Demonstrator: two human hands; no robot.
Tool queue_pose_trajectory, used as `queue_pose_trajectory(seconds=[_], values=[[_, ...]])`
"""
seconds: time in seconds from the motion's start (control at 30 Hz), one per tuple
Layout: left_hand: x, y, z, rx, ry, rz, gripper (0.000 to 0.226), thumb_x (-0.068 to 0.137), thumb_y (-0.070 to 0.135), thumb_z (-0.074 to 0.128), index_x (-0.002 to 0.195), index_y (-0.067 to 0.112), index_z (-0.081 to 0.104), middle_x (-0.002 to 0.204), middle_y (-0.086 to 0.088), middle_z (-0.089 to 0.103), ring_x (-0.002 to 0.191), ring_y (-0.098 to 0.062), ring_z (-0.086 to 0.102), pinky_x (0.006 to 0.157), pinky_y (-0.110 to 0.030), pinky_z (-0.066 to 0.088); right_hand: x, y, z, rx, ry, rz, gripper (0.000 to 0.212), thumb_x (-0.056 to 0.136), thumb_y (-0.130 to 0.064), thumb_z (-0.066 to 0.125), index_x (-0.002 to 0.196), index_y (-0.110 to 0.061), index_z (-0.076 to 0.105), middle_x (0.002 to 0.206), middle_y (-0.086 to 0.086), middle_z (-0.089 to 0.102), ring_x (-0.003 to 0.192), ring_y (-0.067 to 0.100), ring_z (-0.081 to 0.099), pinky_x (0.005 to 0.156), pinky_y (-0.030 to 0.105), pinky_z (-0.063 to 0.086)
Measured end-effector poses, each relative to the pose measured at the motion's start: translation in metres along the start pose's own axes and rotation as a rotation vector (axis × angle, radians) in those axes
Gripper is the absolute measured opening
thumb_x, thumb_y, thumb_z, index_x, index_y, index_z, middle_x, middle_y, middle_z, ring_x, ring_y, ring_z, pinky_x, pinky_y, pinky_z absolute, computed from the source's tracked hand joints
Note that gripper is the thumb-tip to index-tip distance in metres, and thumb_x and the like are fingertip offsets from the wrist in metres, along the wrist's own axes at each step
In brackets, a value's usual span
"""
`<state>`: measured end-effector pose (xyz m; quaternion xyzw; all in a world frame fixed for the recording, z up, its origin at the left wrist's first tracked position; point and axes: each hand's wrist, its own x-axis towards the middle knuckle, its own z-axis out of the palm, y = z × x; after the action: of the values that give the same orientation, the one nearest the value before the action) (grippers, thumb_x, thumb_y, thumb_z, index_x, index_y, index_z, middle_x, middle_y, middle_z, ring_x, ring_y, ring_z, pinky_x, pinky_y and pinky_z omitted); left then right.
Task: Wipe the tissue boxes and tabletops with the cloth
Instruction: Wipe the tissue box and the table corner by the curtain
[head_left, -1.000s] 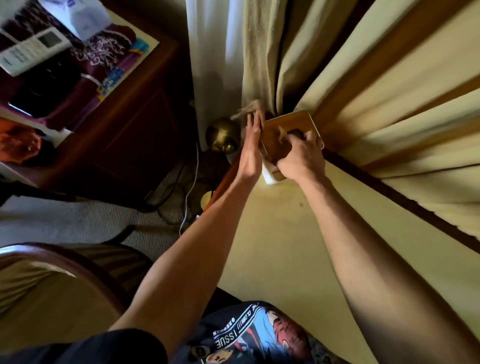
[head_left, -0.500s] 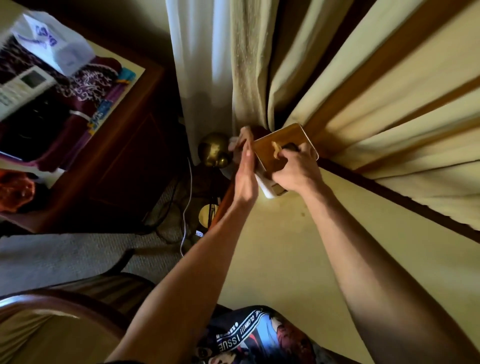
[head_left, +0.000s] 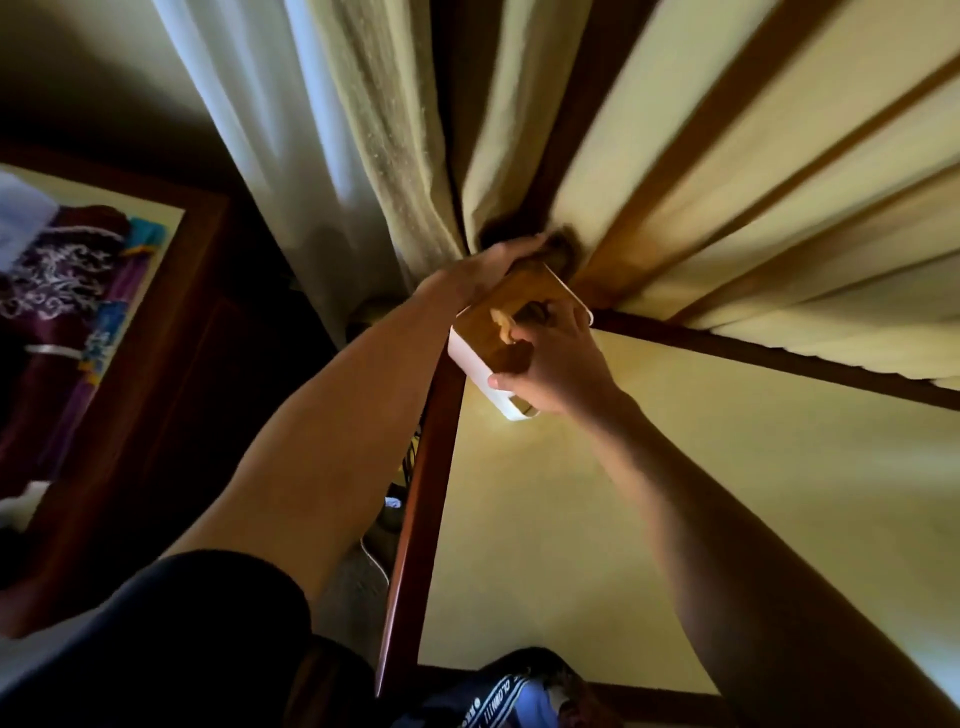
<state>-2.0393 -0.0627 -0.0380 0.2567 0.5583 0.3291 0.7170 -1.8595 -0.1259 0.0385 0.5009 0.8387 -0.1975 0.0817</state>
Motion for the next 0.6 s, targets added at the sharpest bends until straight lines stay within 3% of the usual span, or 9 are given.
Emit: queue_pose_trajectory(seconds=[0.13,0.23,0.33,0.4,0.47,0.53,0.6], values=[[-0.035,-0.005,0.004,0.045,0.076,0.071,0.05,0.101,0.058,0.054,0.116,0.014,0.073,0.105,-0.009,0.078,0.101,-0.024,0.073,0.112,-0.043,0.048,-0.002,0.003,0.001,0.035,0.019,-0.021,0.069,0.067,-0.062,0.086,0.129,-0.037,0.068,0.155,0.006,0.033,0.143,0.037,0.029,0.115,0.048,0.042],[-0.07,-0.032,-0.002,0.098,0.124,0.105,0.058,0.106,0.06,0.038,0.133,0.017,0.065,0.12,-0.007,0.073,0.115,-0.023,0.068,0.105,-0.037,0.049,-0.006,0.003,0.001,0.052,0.03,-0.047,0.066,0.069,-0.06,0.088,0.128,-0.036,0.069,0.155,0.009,0.034,0.144,0.041,0.03,0.113,0.052,0.043],[-0.098,-0.073,0.0,0.122,0.294,0.098,0.078,0.101,0.072,0.034,0.138,0.009,0.062,0.129,-0.023,0.065,0.124,-0.038,0.059,0.112,-0.048,0.043,-0.005,0.003,0.0,0.039,0.017,-0.027,0.067,0.071,-0.061,0.087,0.13,-0.036,0.067,0.154,0.007,0.033,0.144,0.038,0.029,0.109,0.053,0.047],[-0.116,-0.104,0.013,0.031,0.431,0.191,0.068,0.101,0.074,0.033,0.141,0.027,0.062,0.141,-0.011,0.063,0.134,-0.032,0.056,0.12,-0.049,0.037,-0.003,0.003,0.0,0.014,0.011,-0.02,0.067,0.071,-0.064,0.086,0.129,-0.036,0.067,0.149,0.006,0.036,0.142,0.036,0.032,0.108,0.054,0.048],[-0.129,-0.13,0.039,0.016,0.511,0.312,0.05,0.107,0.064,0.025,0.151,0.051,0.044,0.16,0.012,0.045,0.149,-0.018,0.04,0.125,-0.037,0.025,-0.001,0.004,0.001,-0.004,0.014,-0.016,0.066,0.071,-0.066,0.085,0.127,-0.035,0.067,0.144,0.005,0.038,0.14,0.034,0.035,0.108,0.053,0.048],[-0.13,-0.144,0.079,0.04,0.6,0.361,0.049,0.111,0.054,0.022,0.161,0.05,0.021,0.168,0.014,0.027,0.15,-0.008,0.028,0.121,-0.025,0.014,0.001,0.006,0.003,-0.004,0.025,-0.012,0.065,0.069,-0.068,0.084,0.124,-0.036,0.068,0.141,0.004,0.039,0.138,0.034,0.036,0.108,0.053,0.048],[-0.124,-0.149,0.123,-0.019,0.686,0.435,0.055,0.113,0.045,0.025,0.165,0.042,0.006,0.171,0.009,0.019,0.147,0.0,0.024,0.122,-0.019,0.016,0.002,0.007,0.005,-0.009,0.031,-0.012,0.066,0.067,-0.07,0.084,0.122,-0.037,0.069,0.14,0.003,0.04,0.138,0.033,0.037,0.109,0.052,0.048]])
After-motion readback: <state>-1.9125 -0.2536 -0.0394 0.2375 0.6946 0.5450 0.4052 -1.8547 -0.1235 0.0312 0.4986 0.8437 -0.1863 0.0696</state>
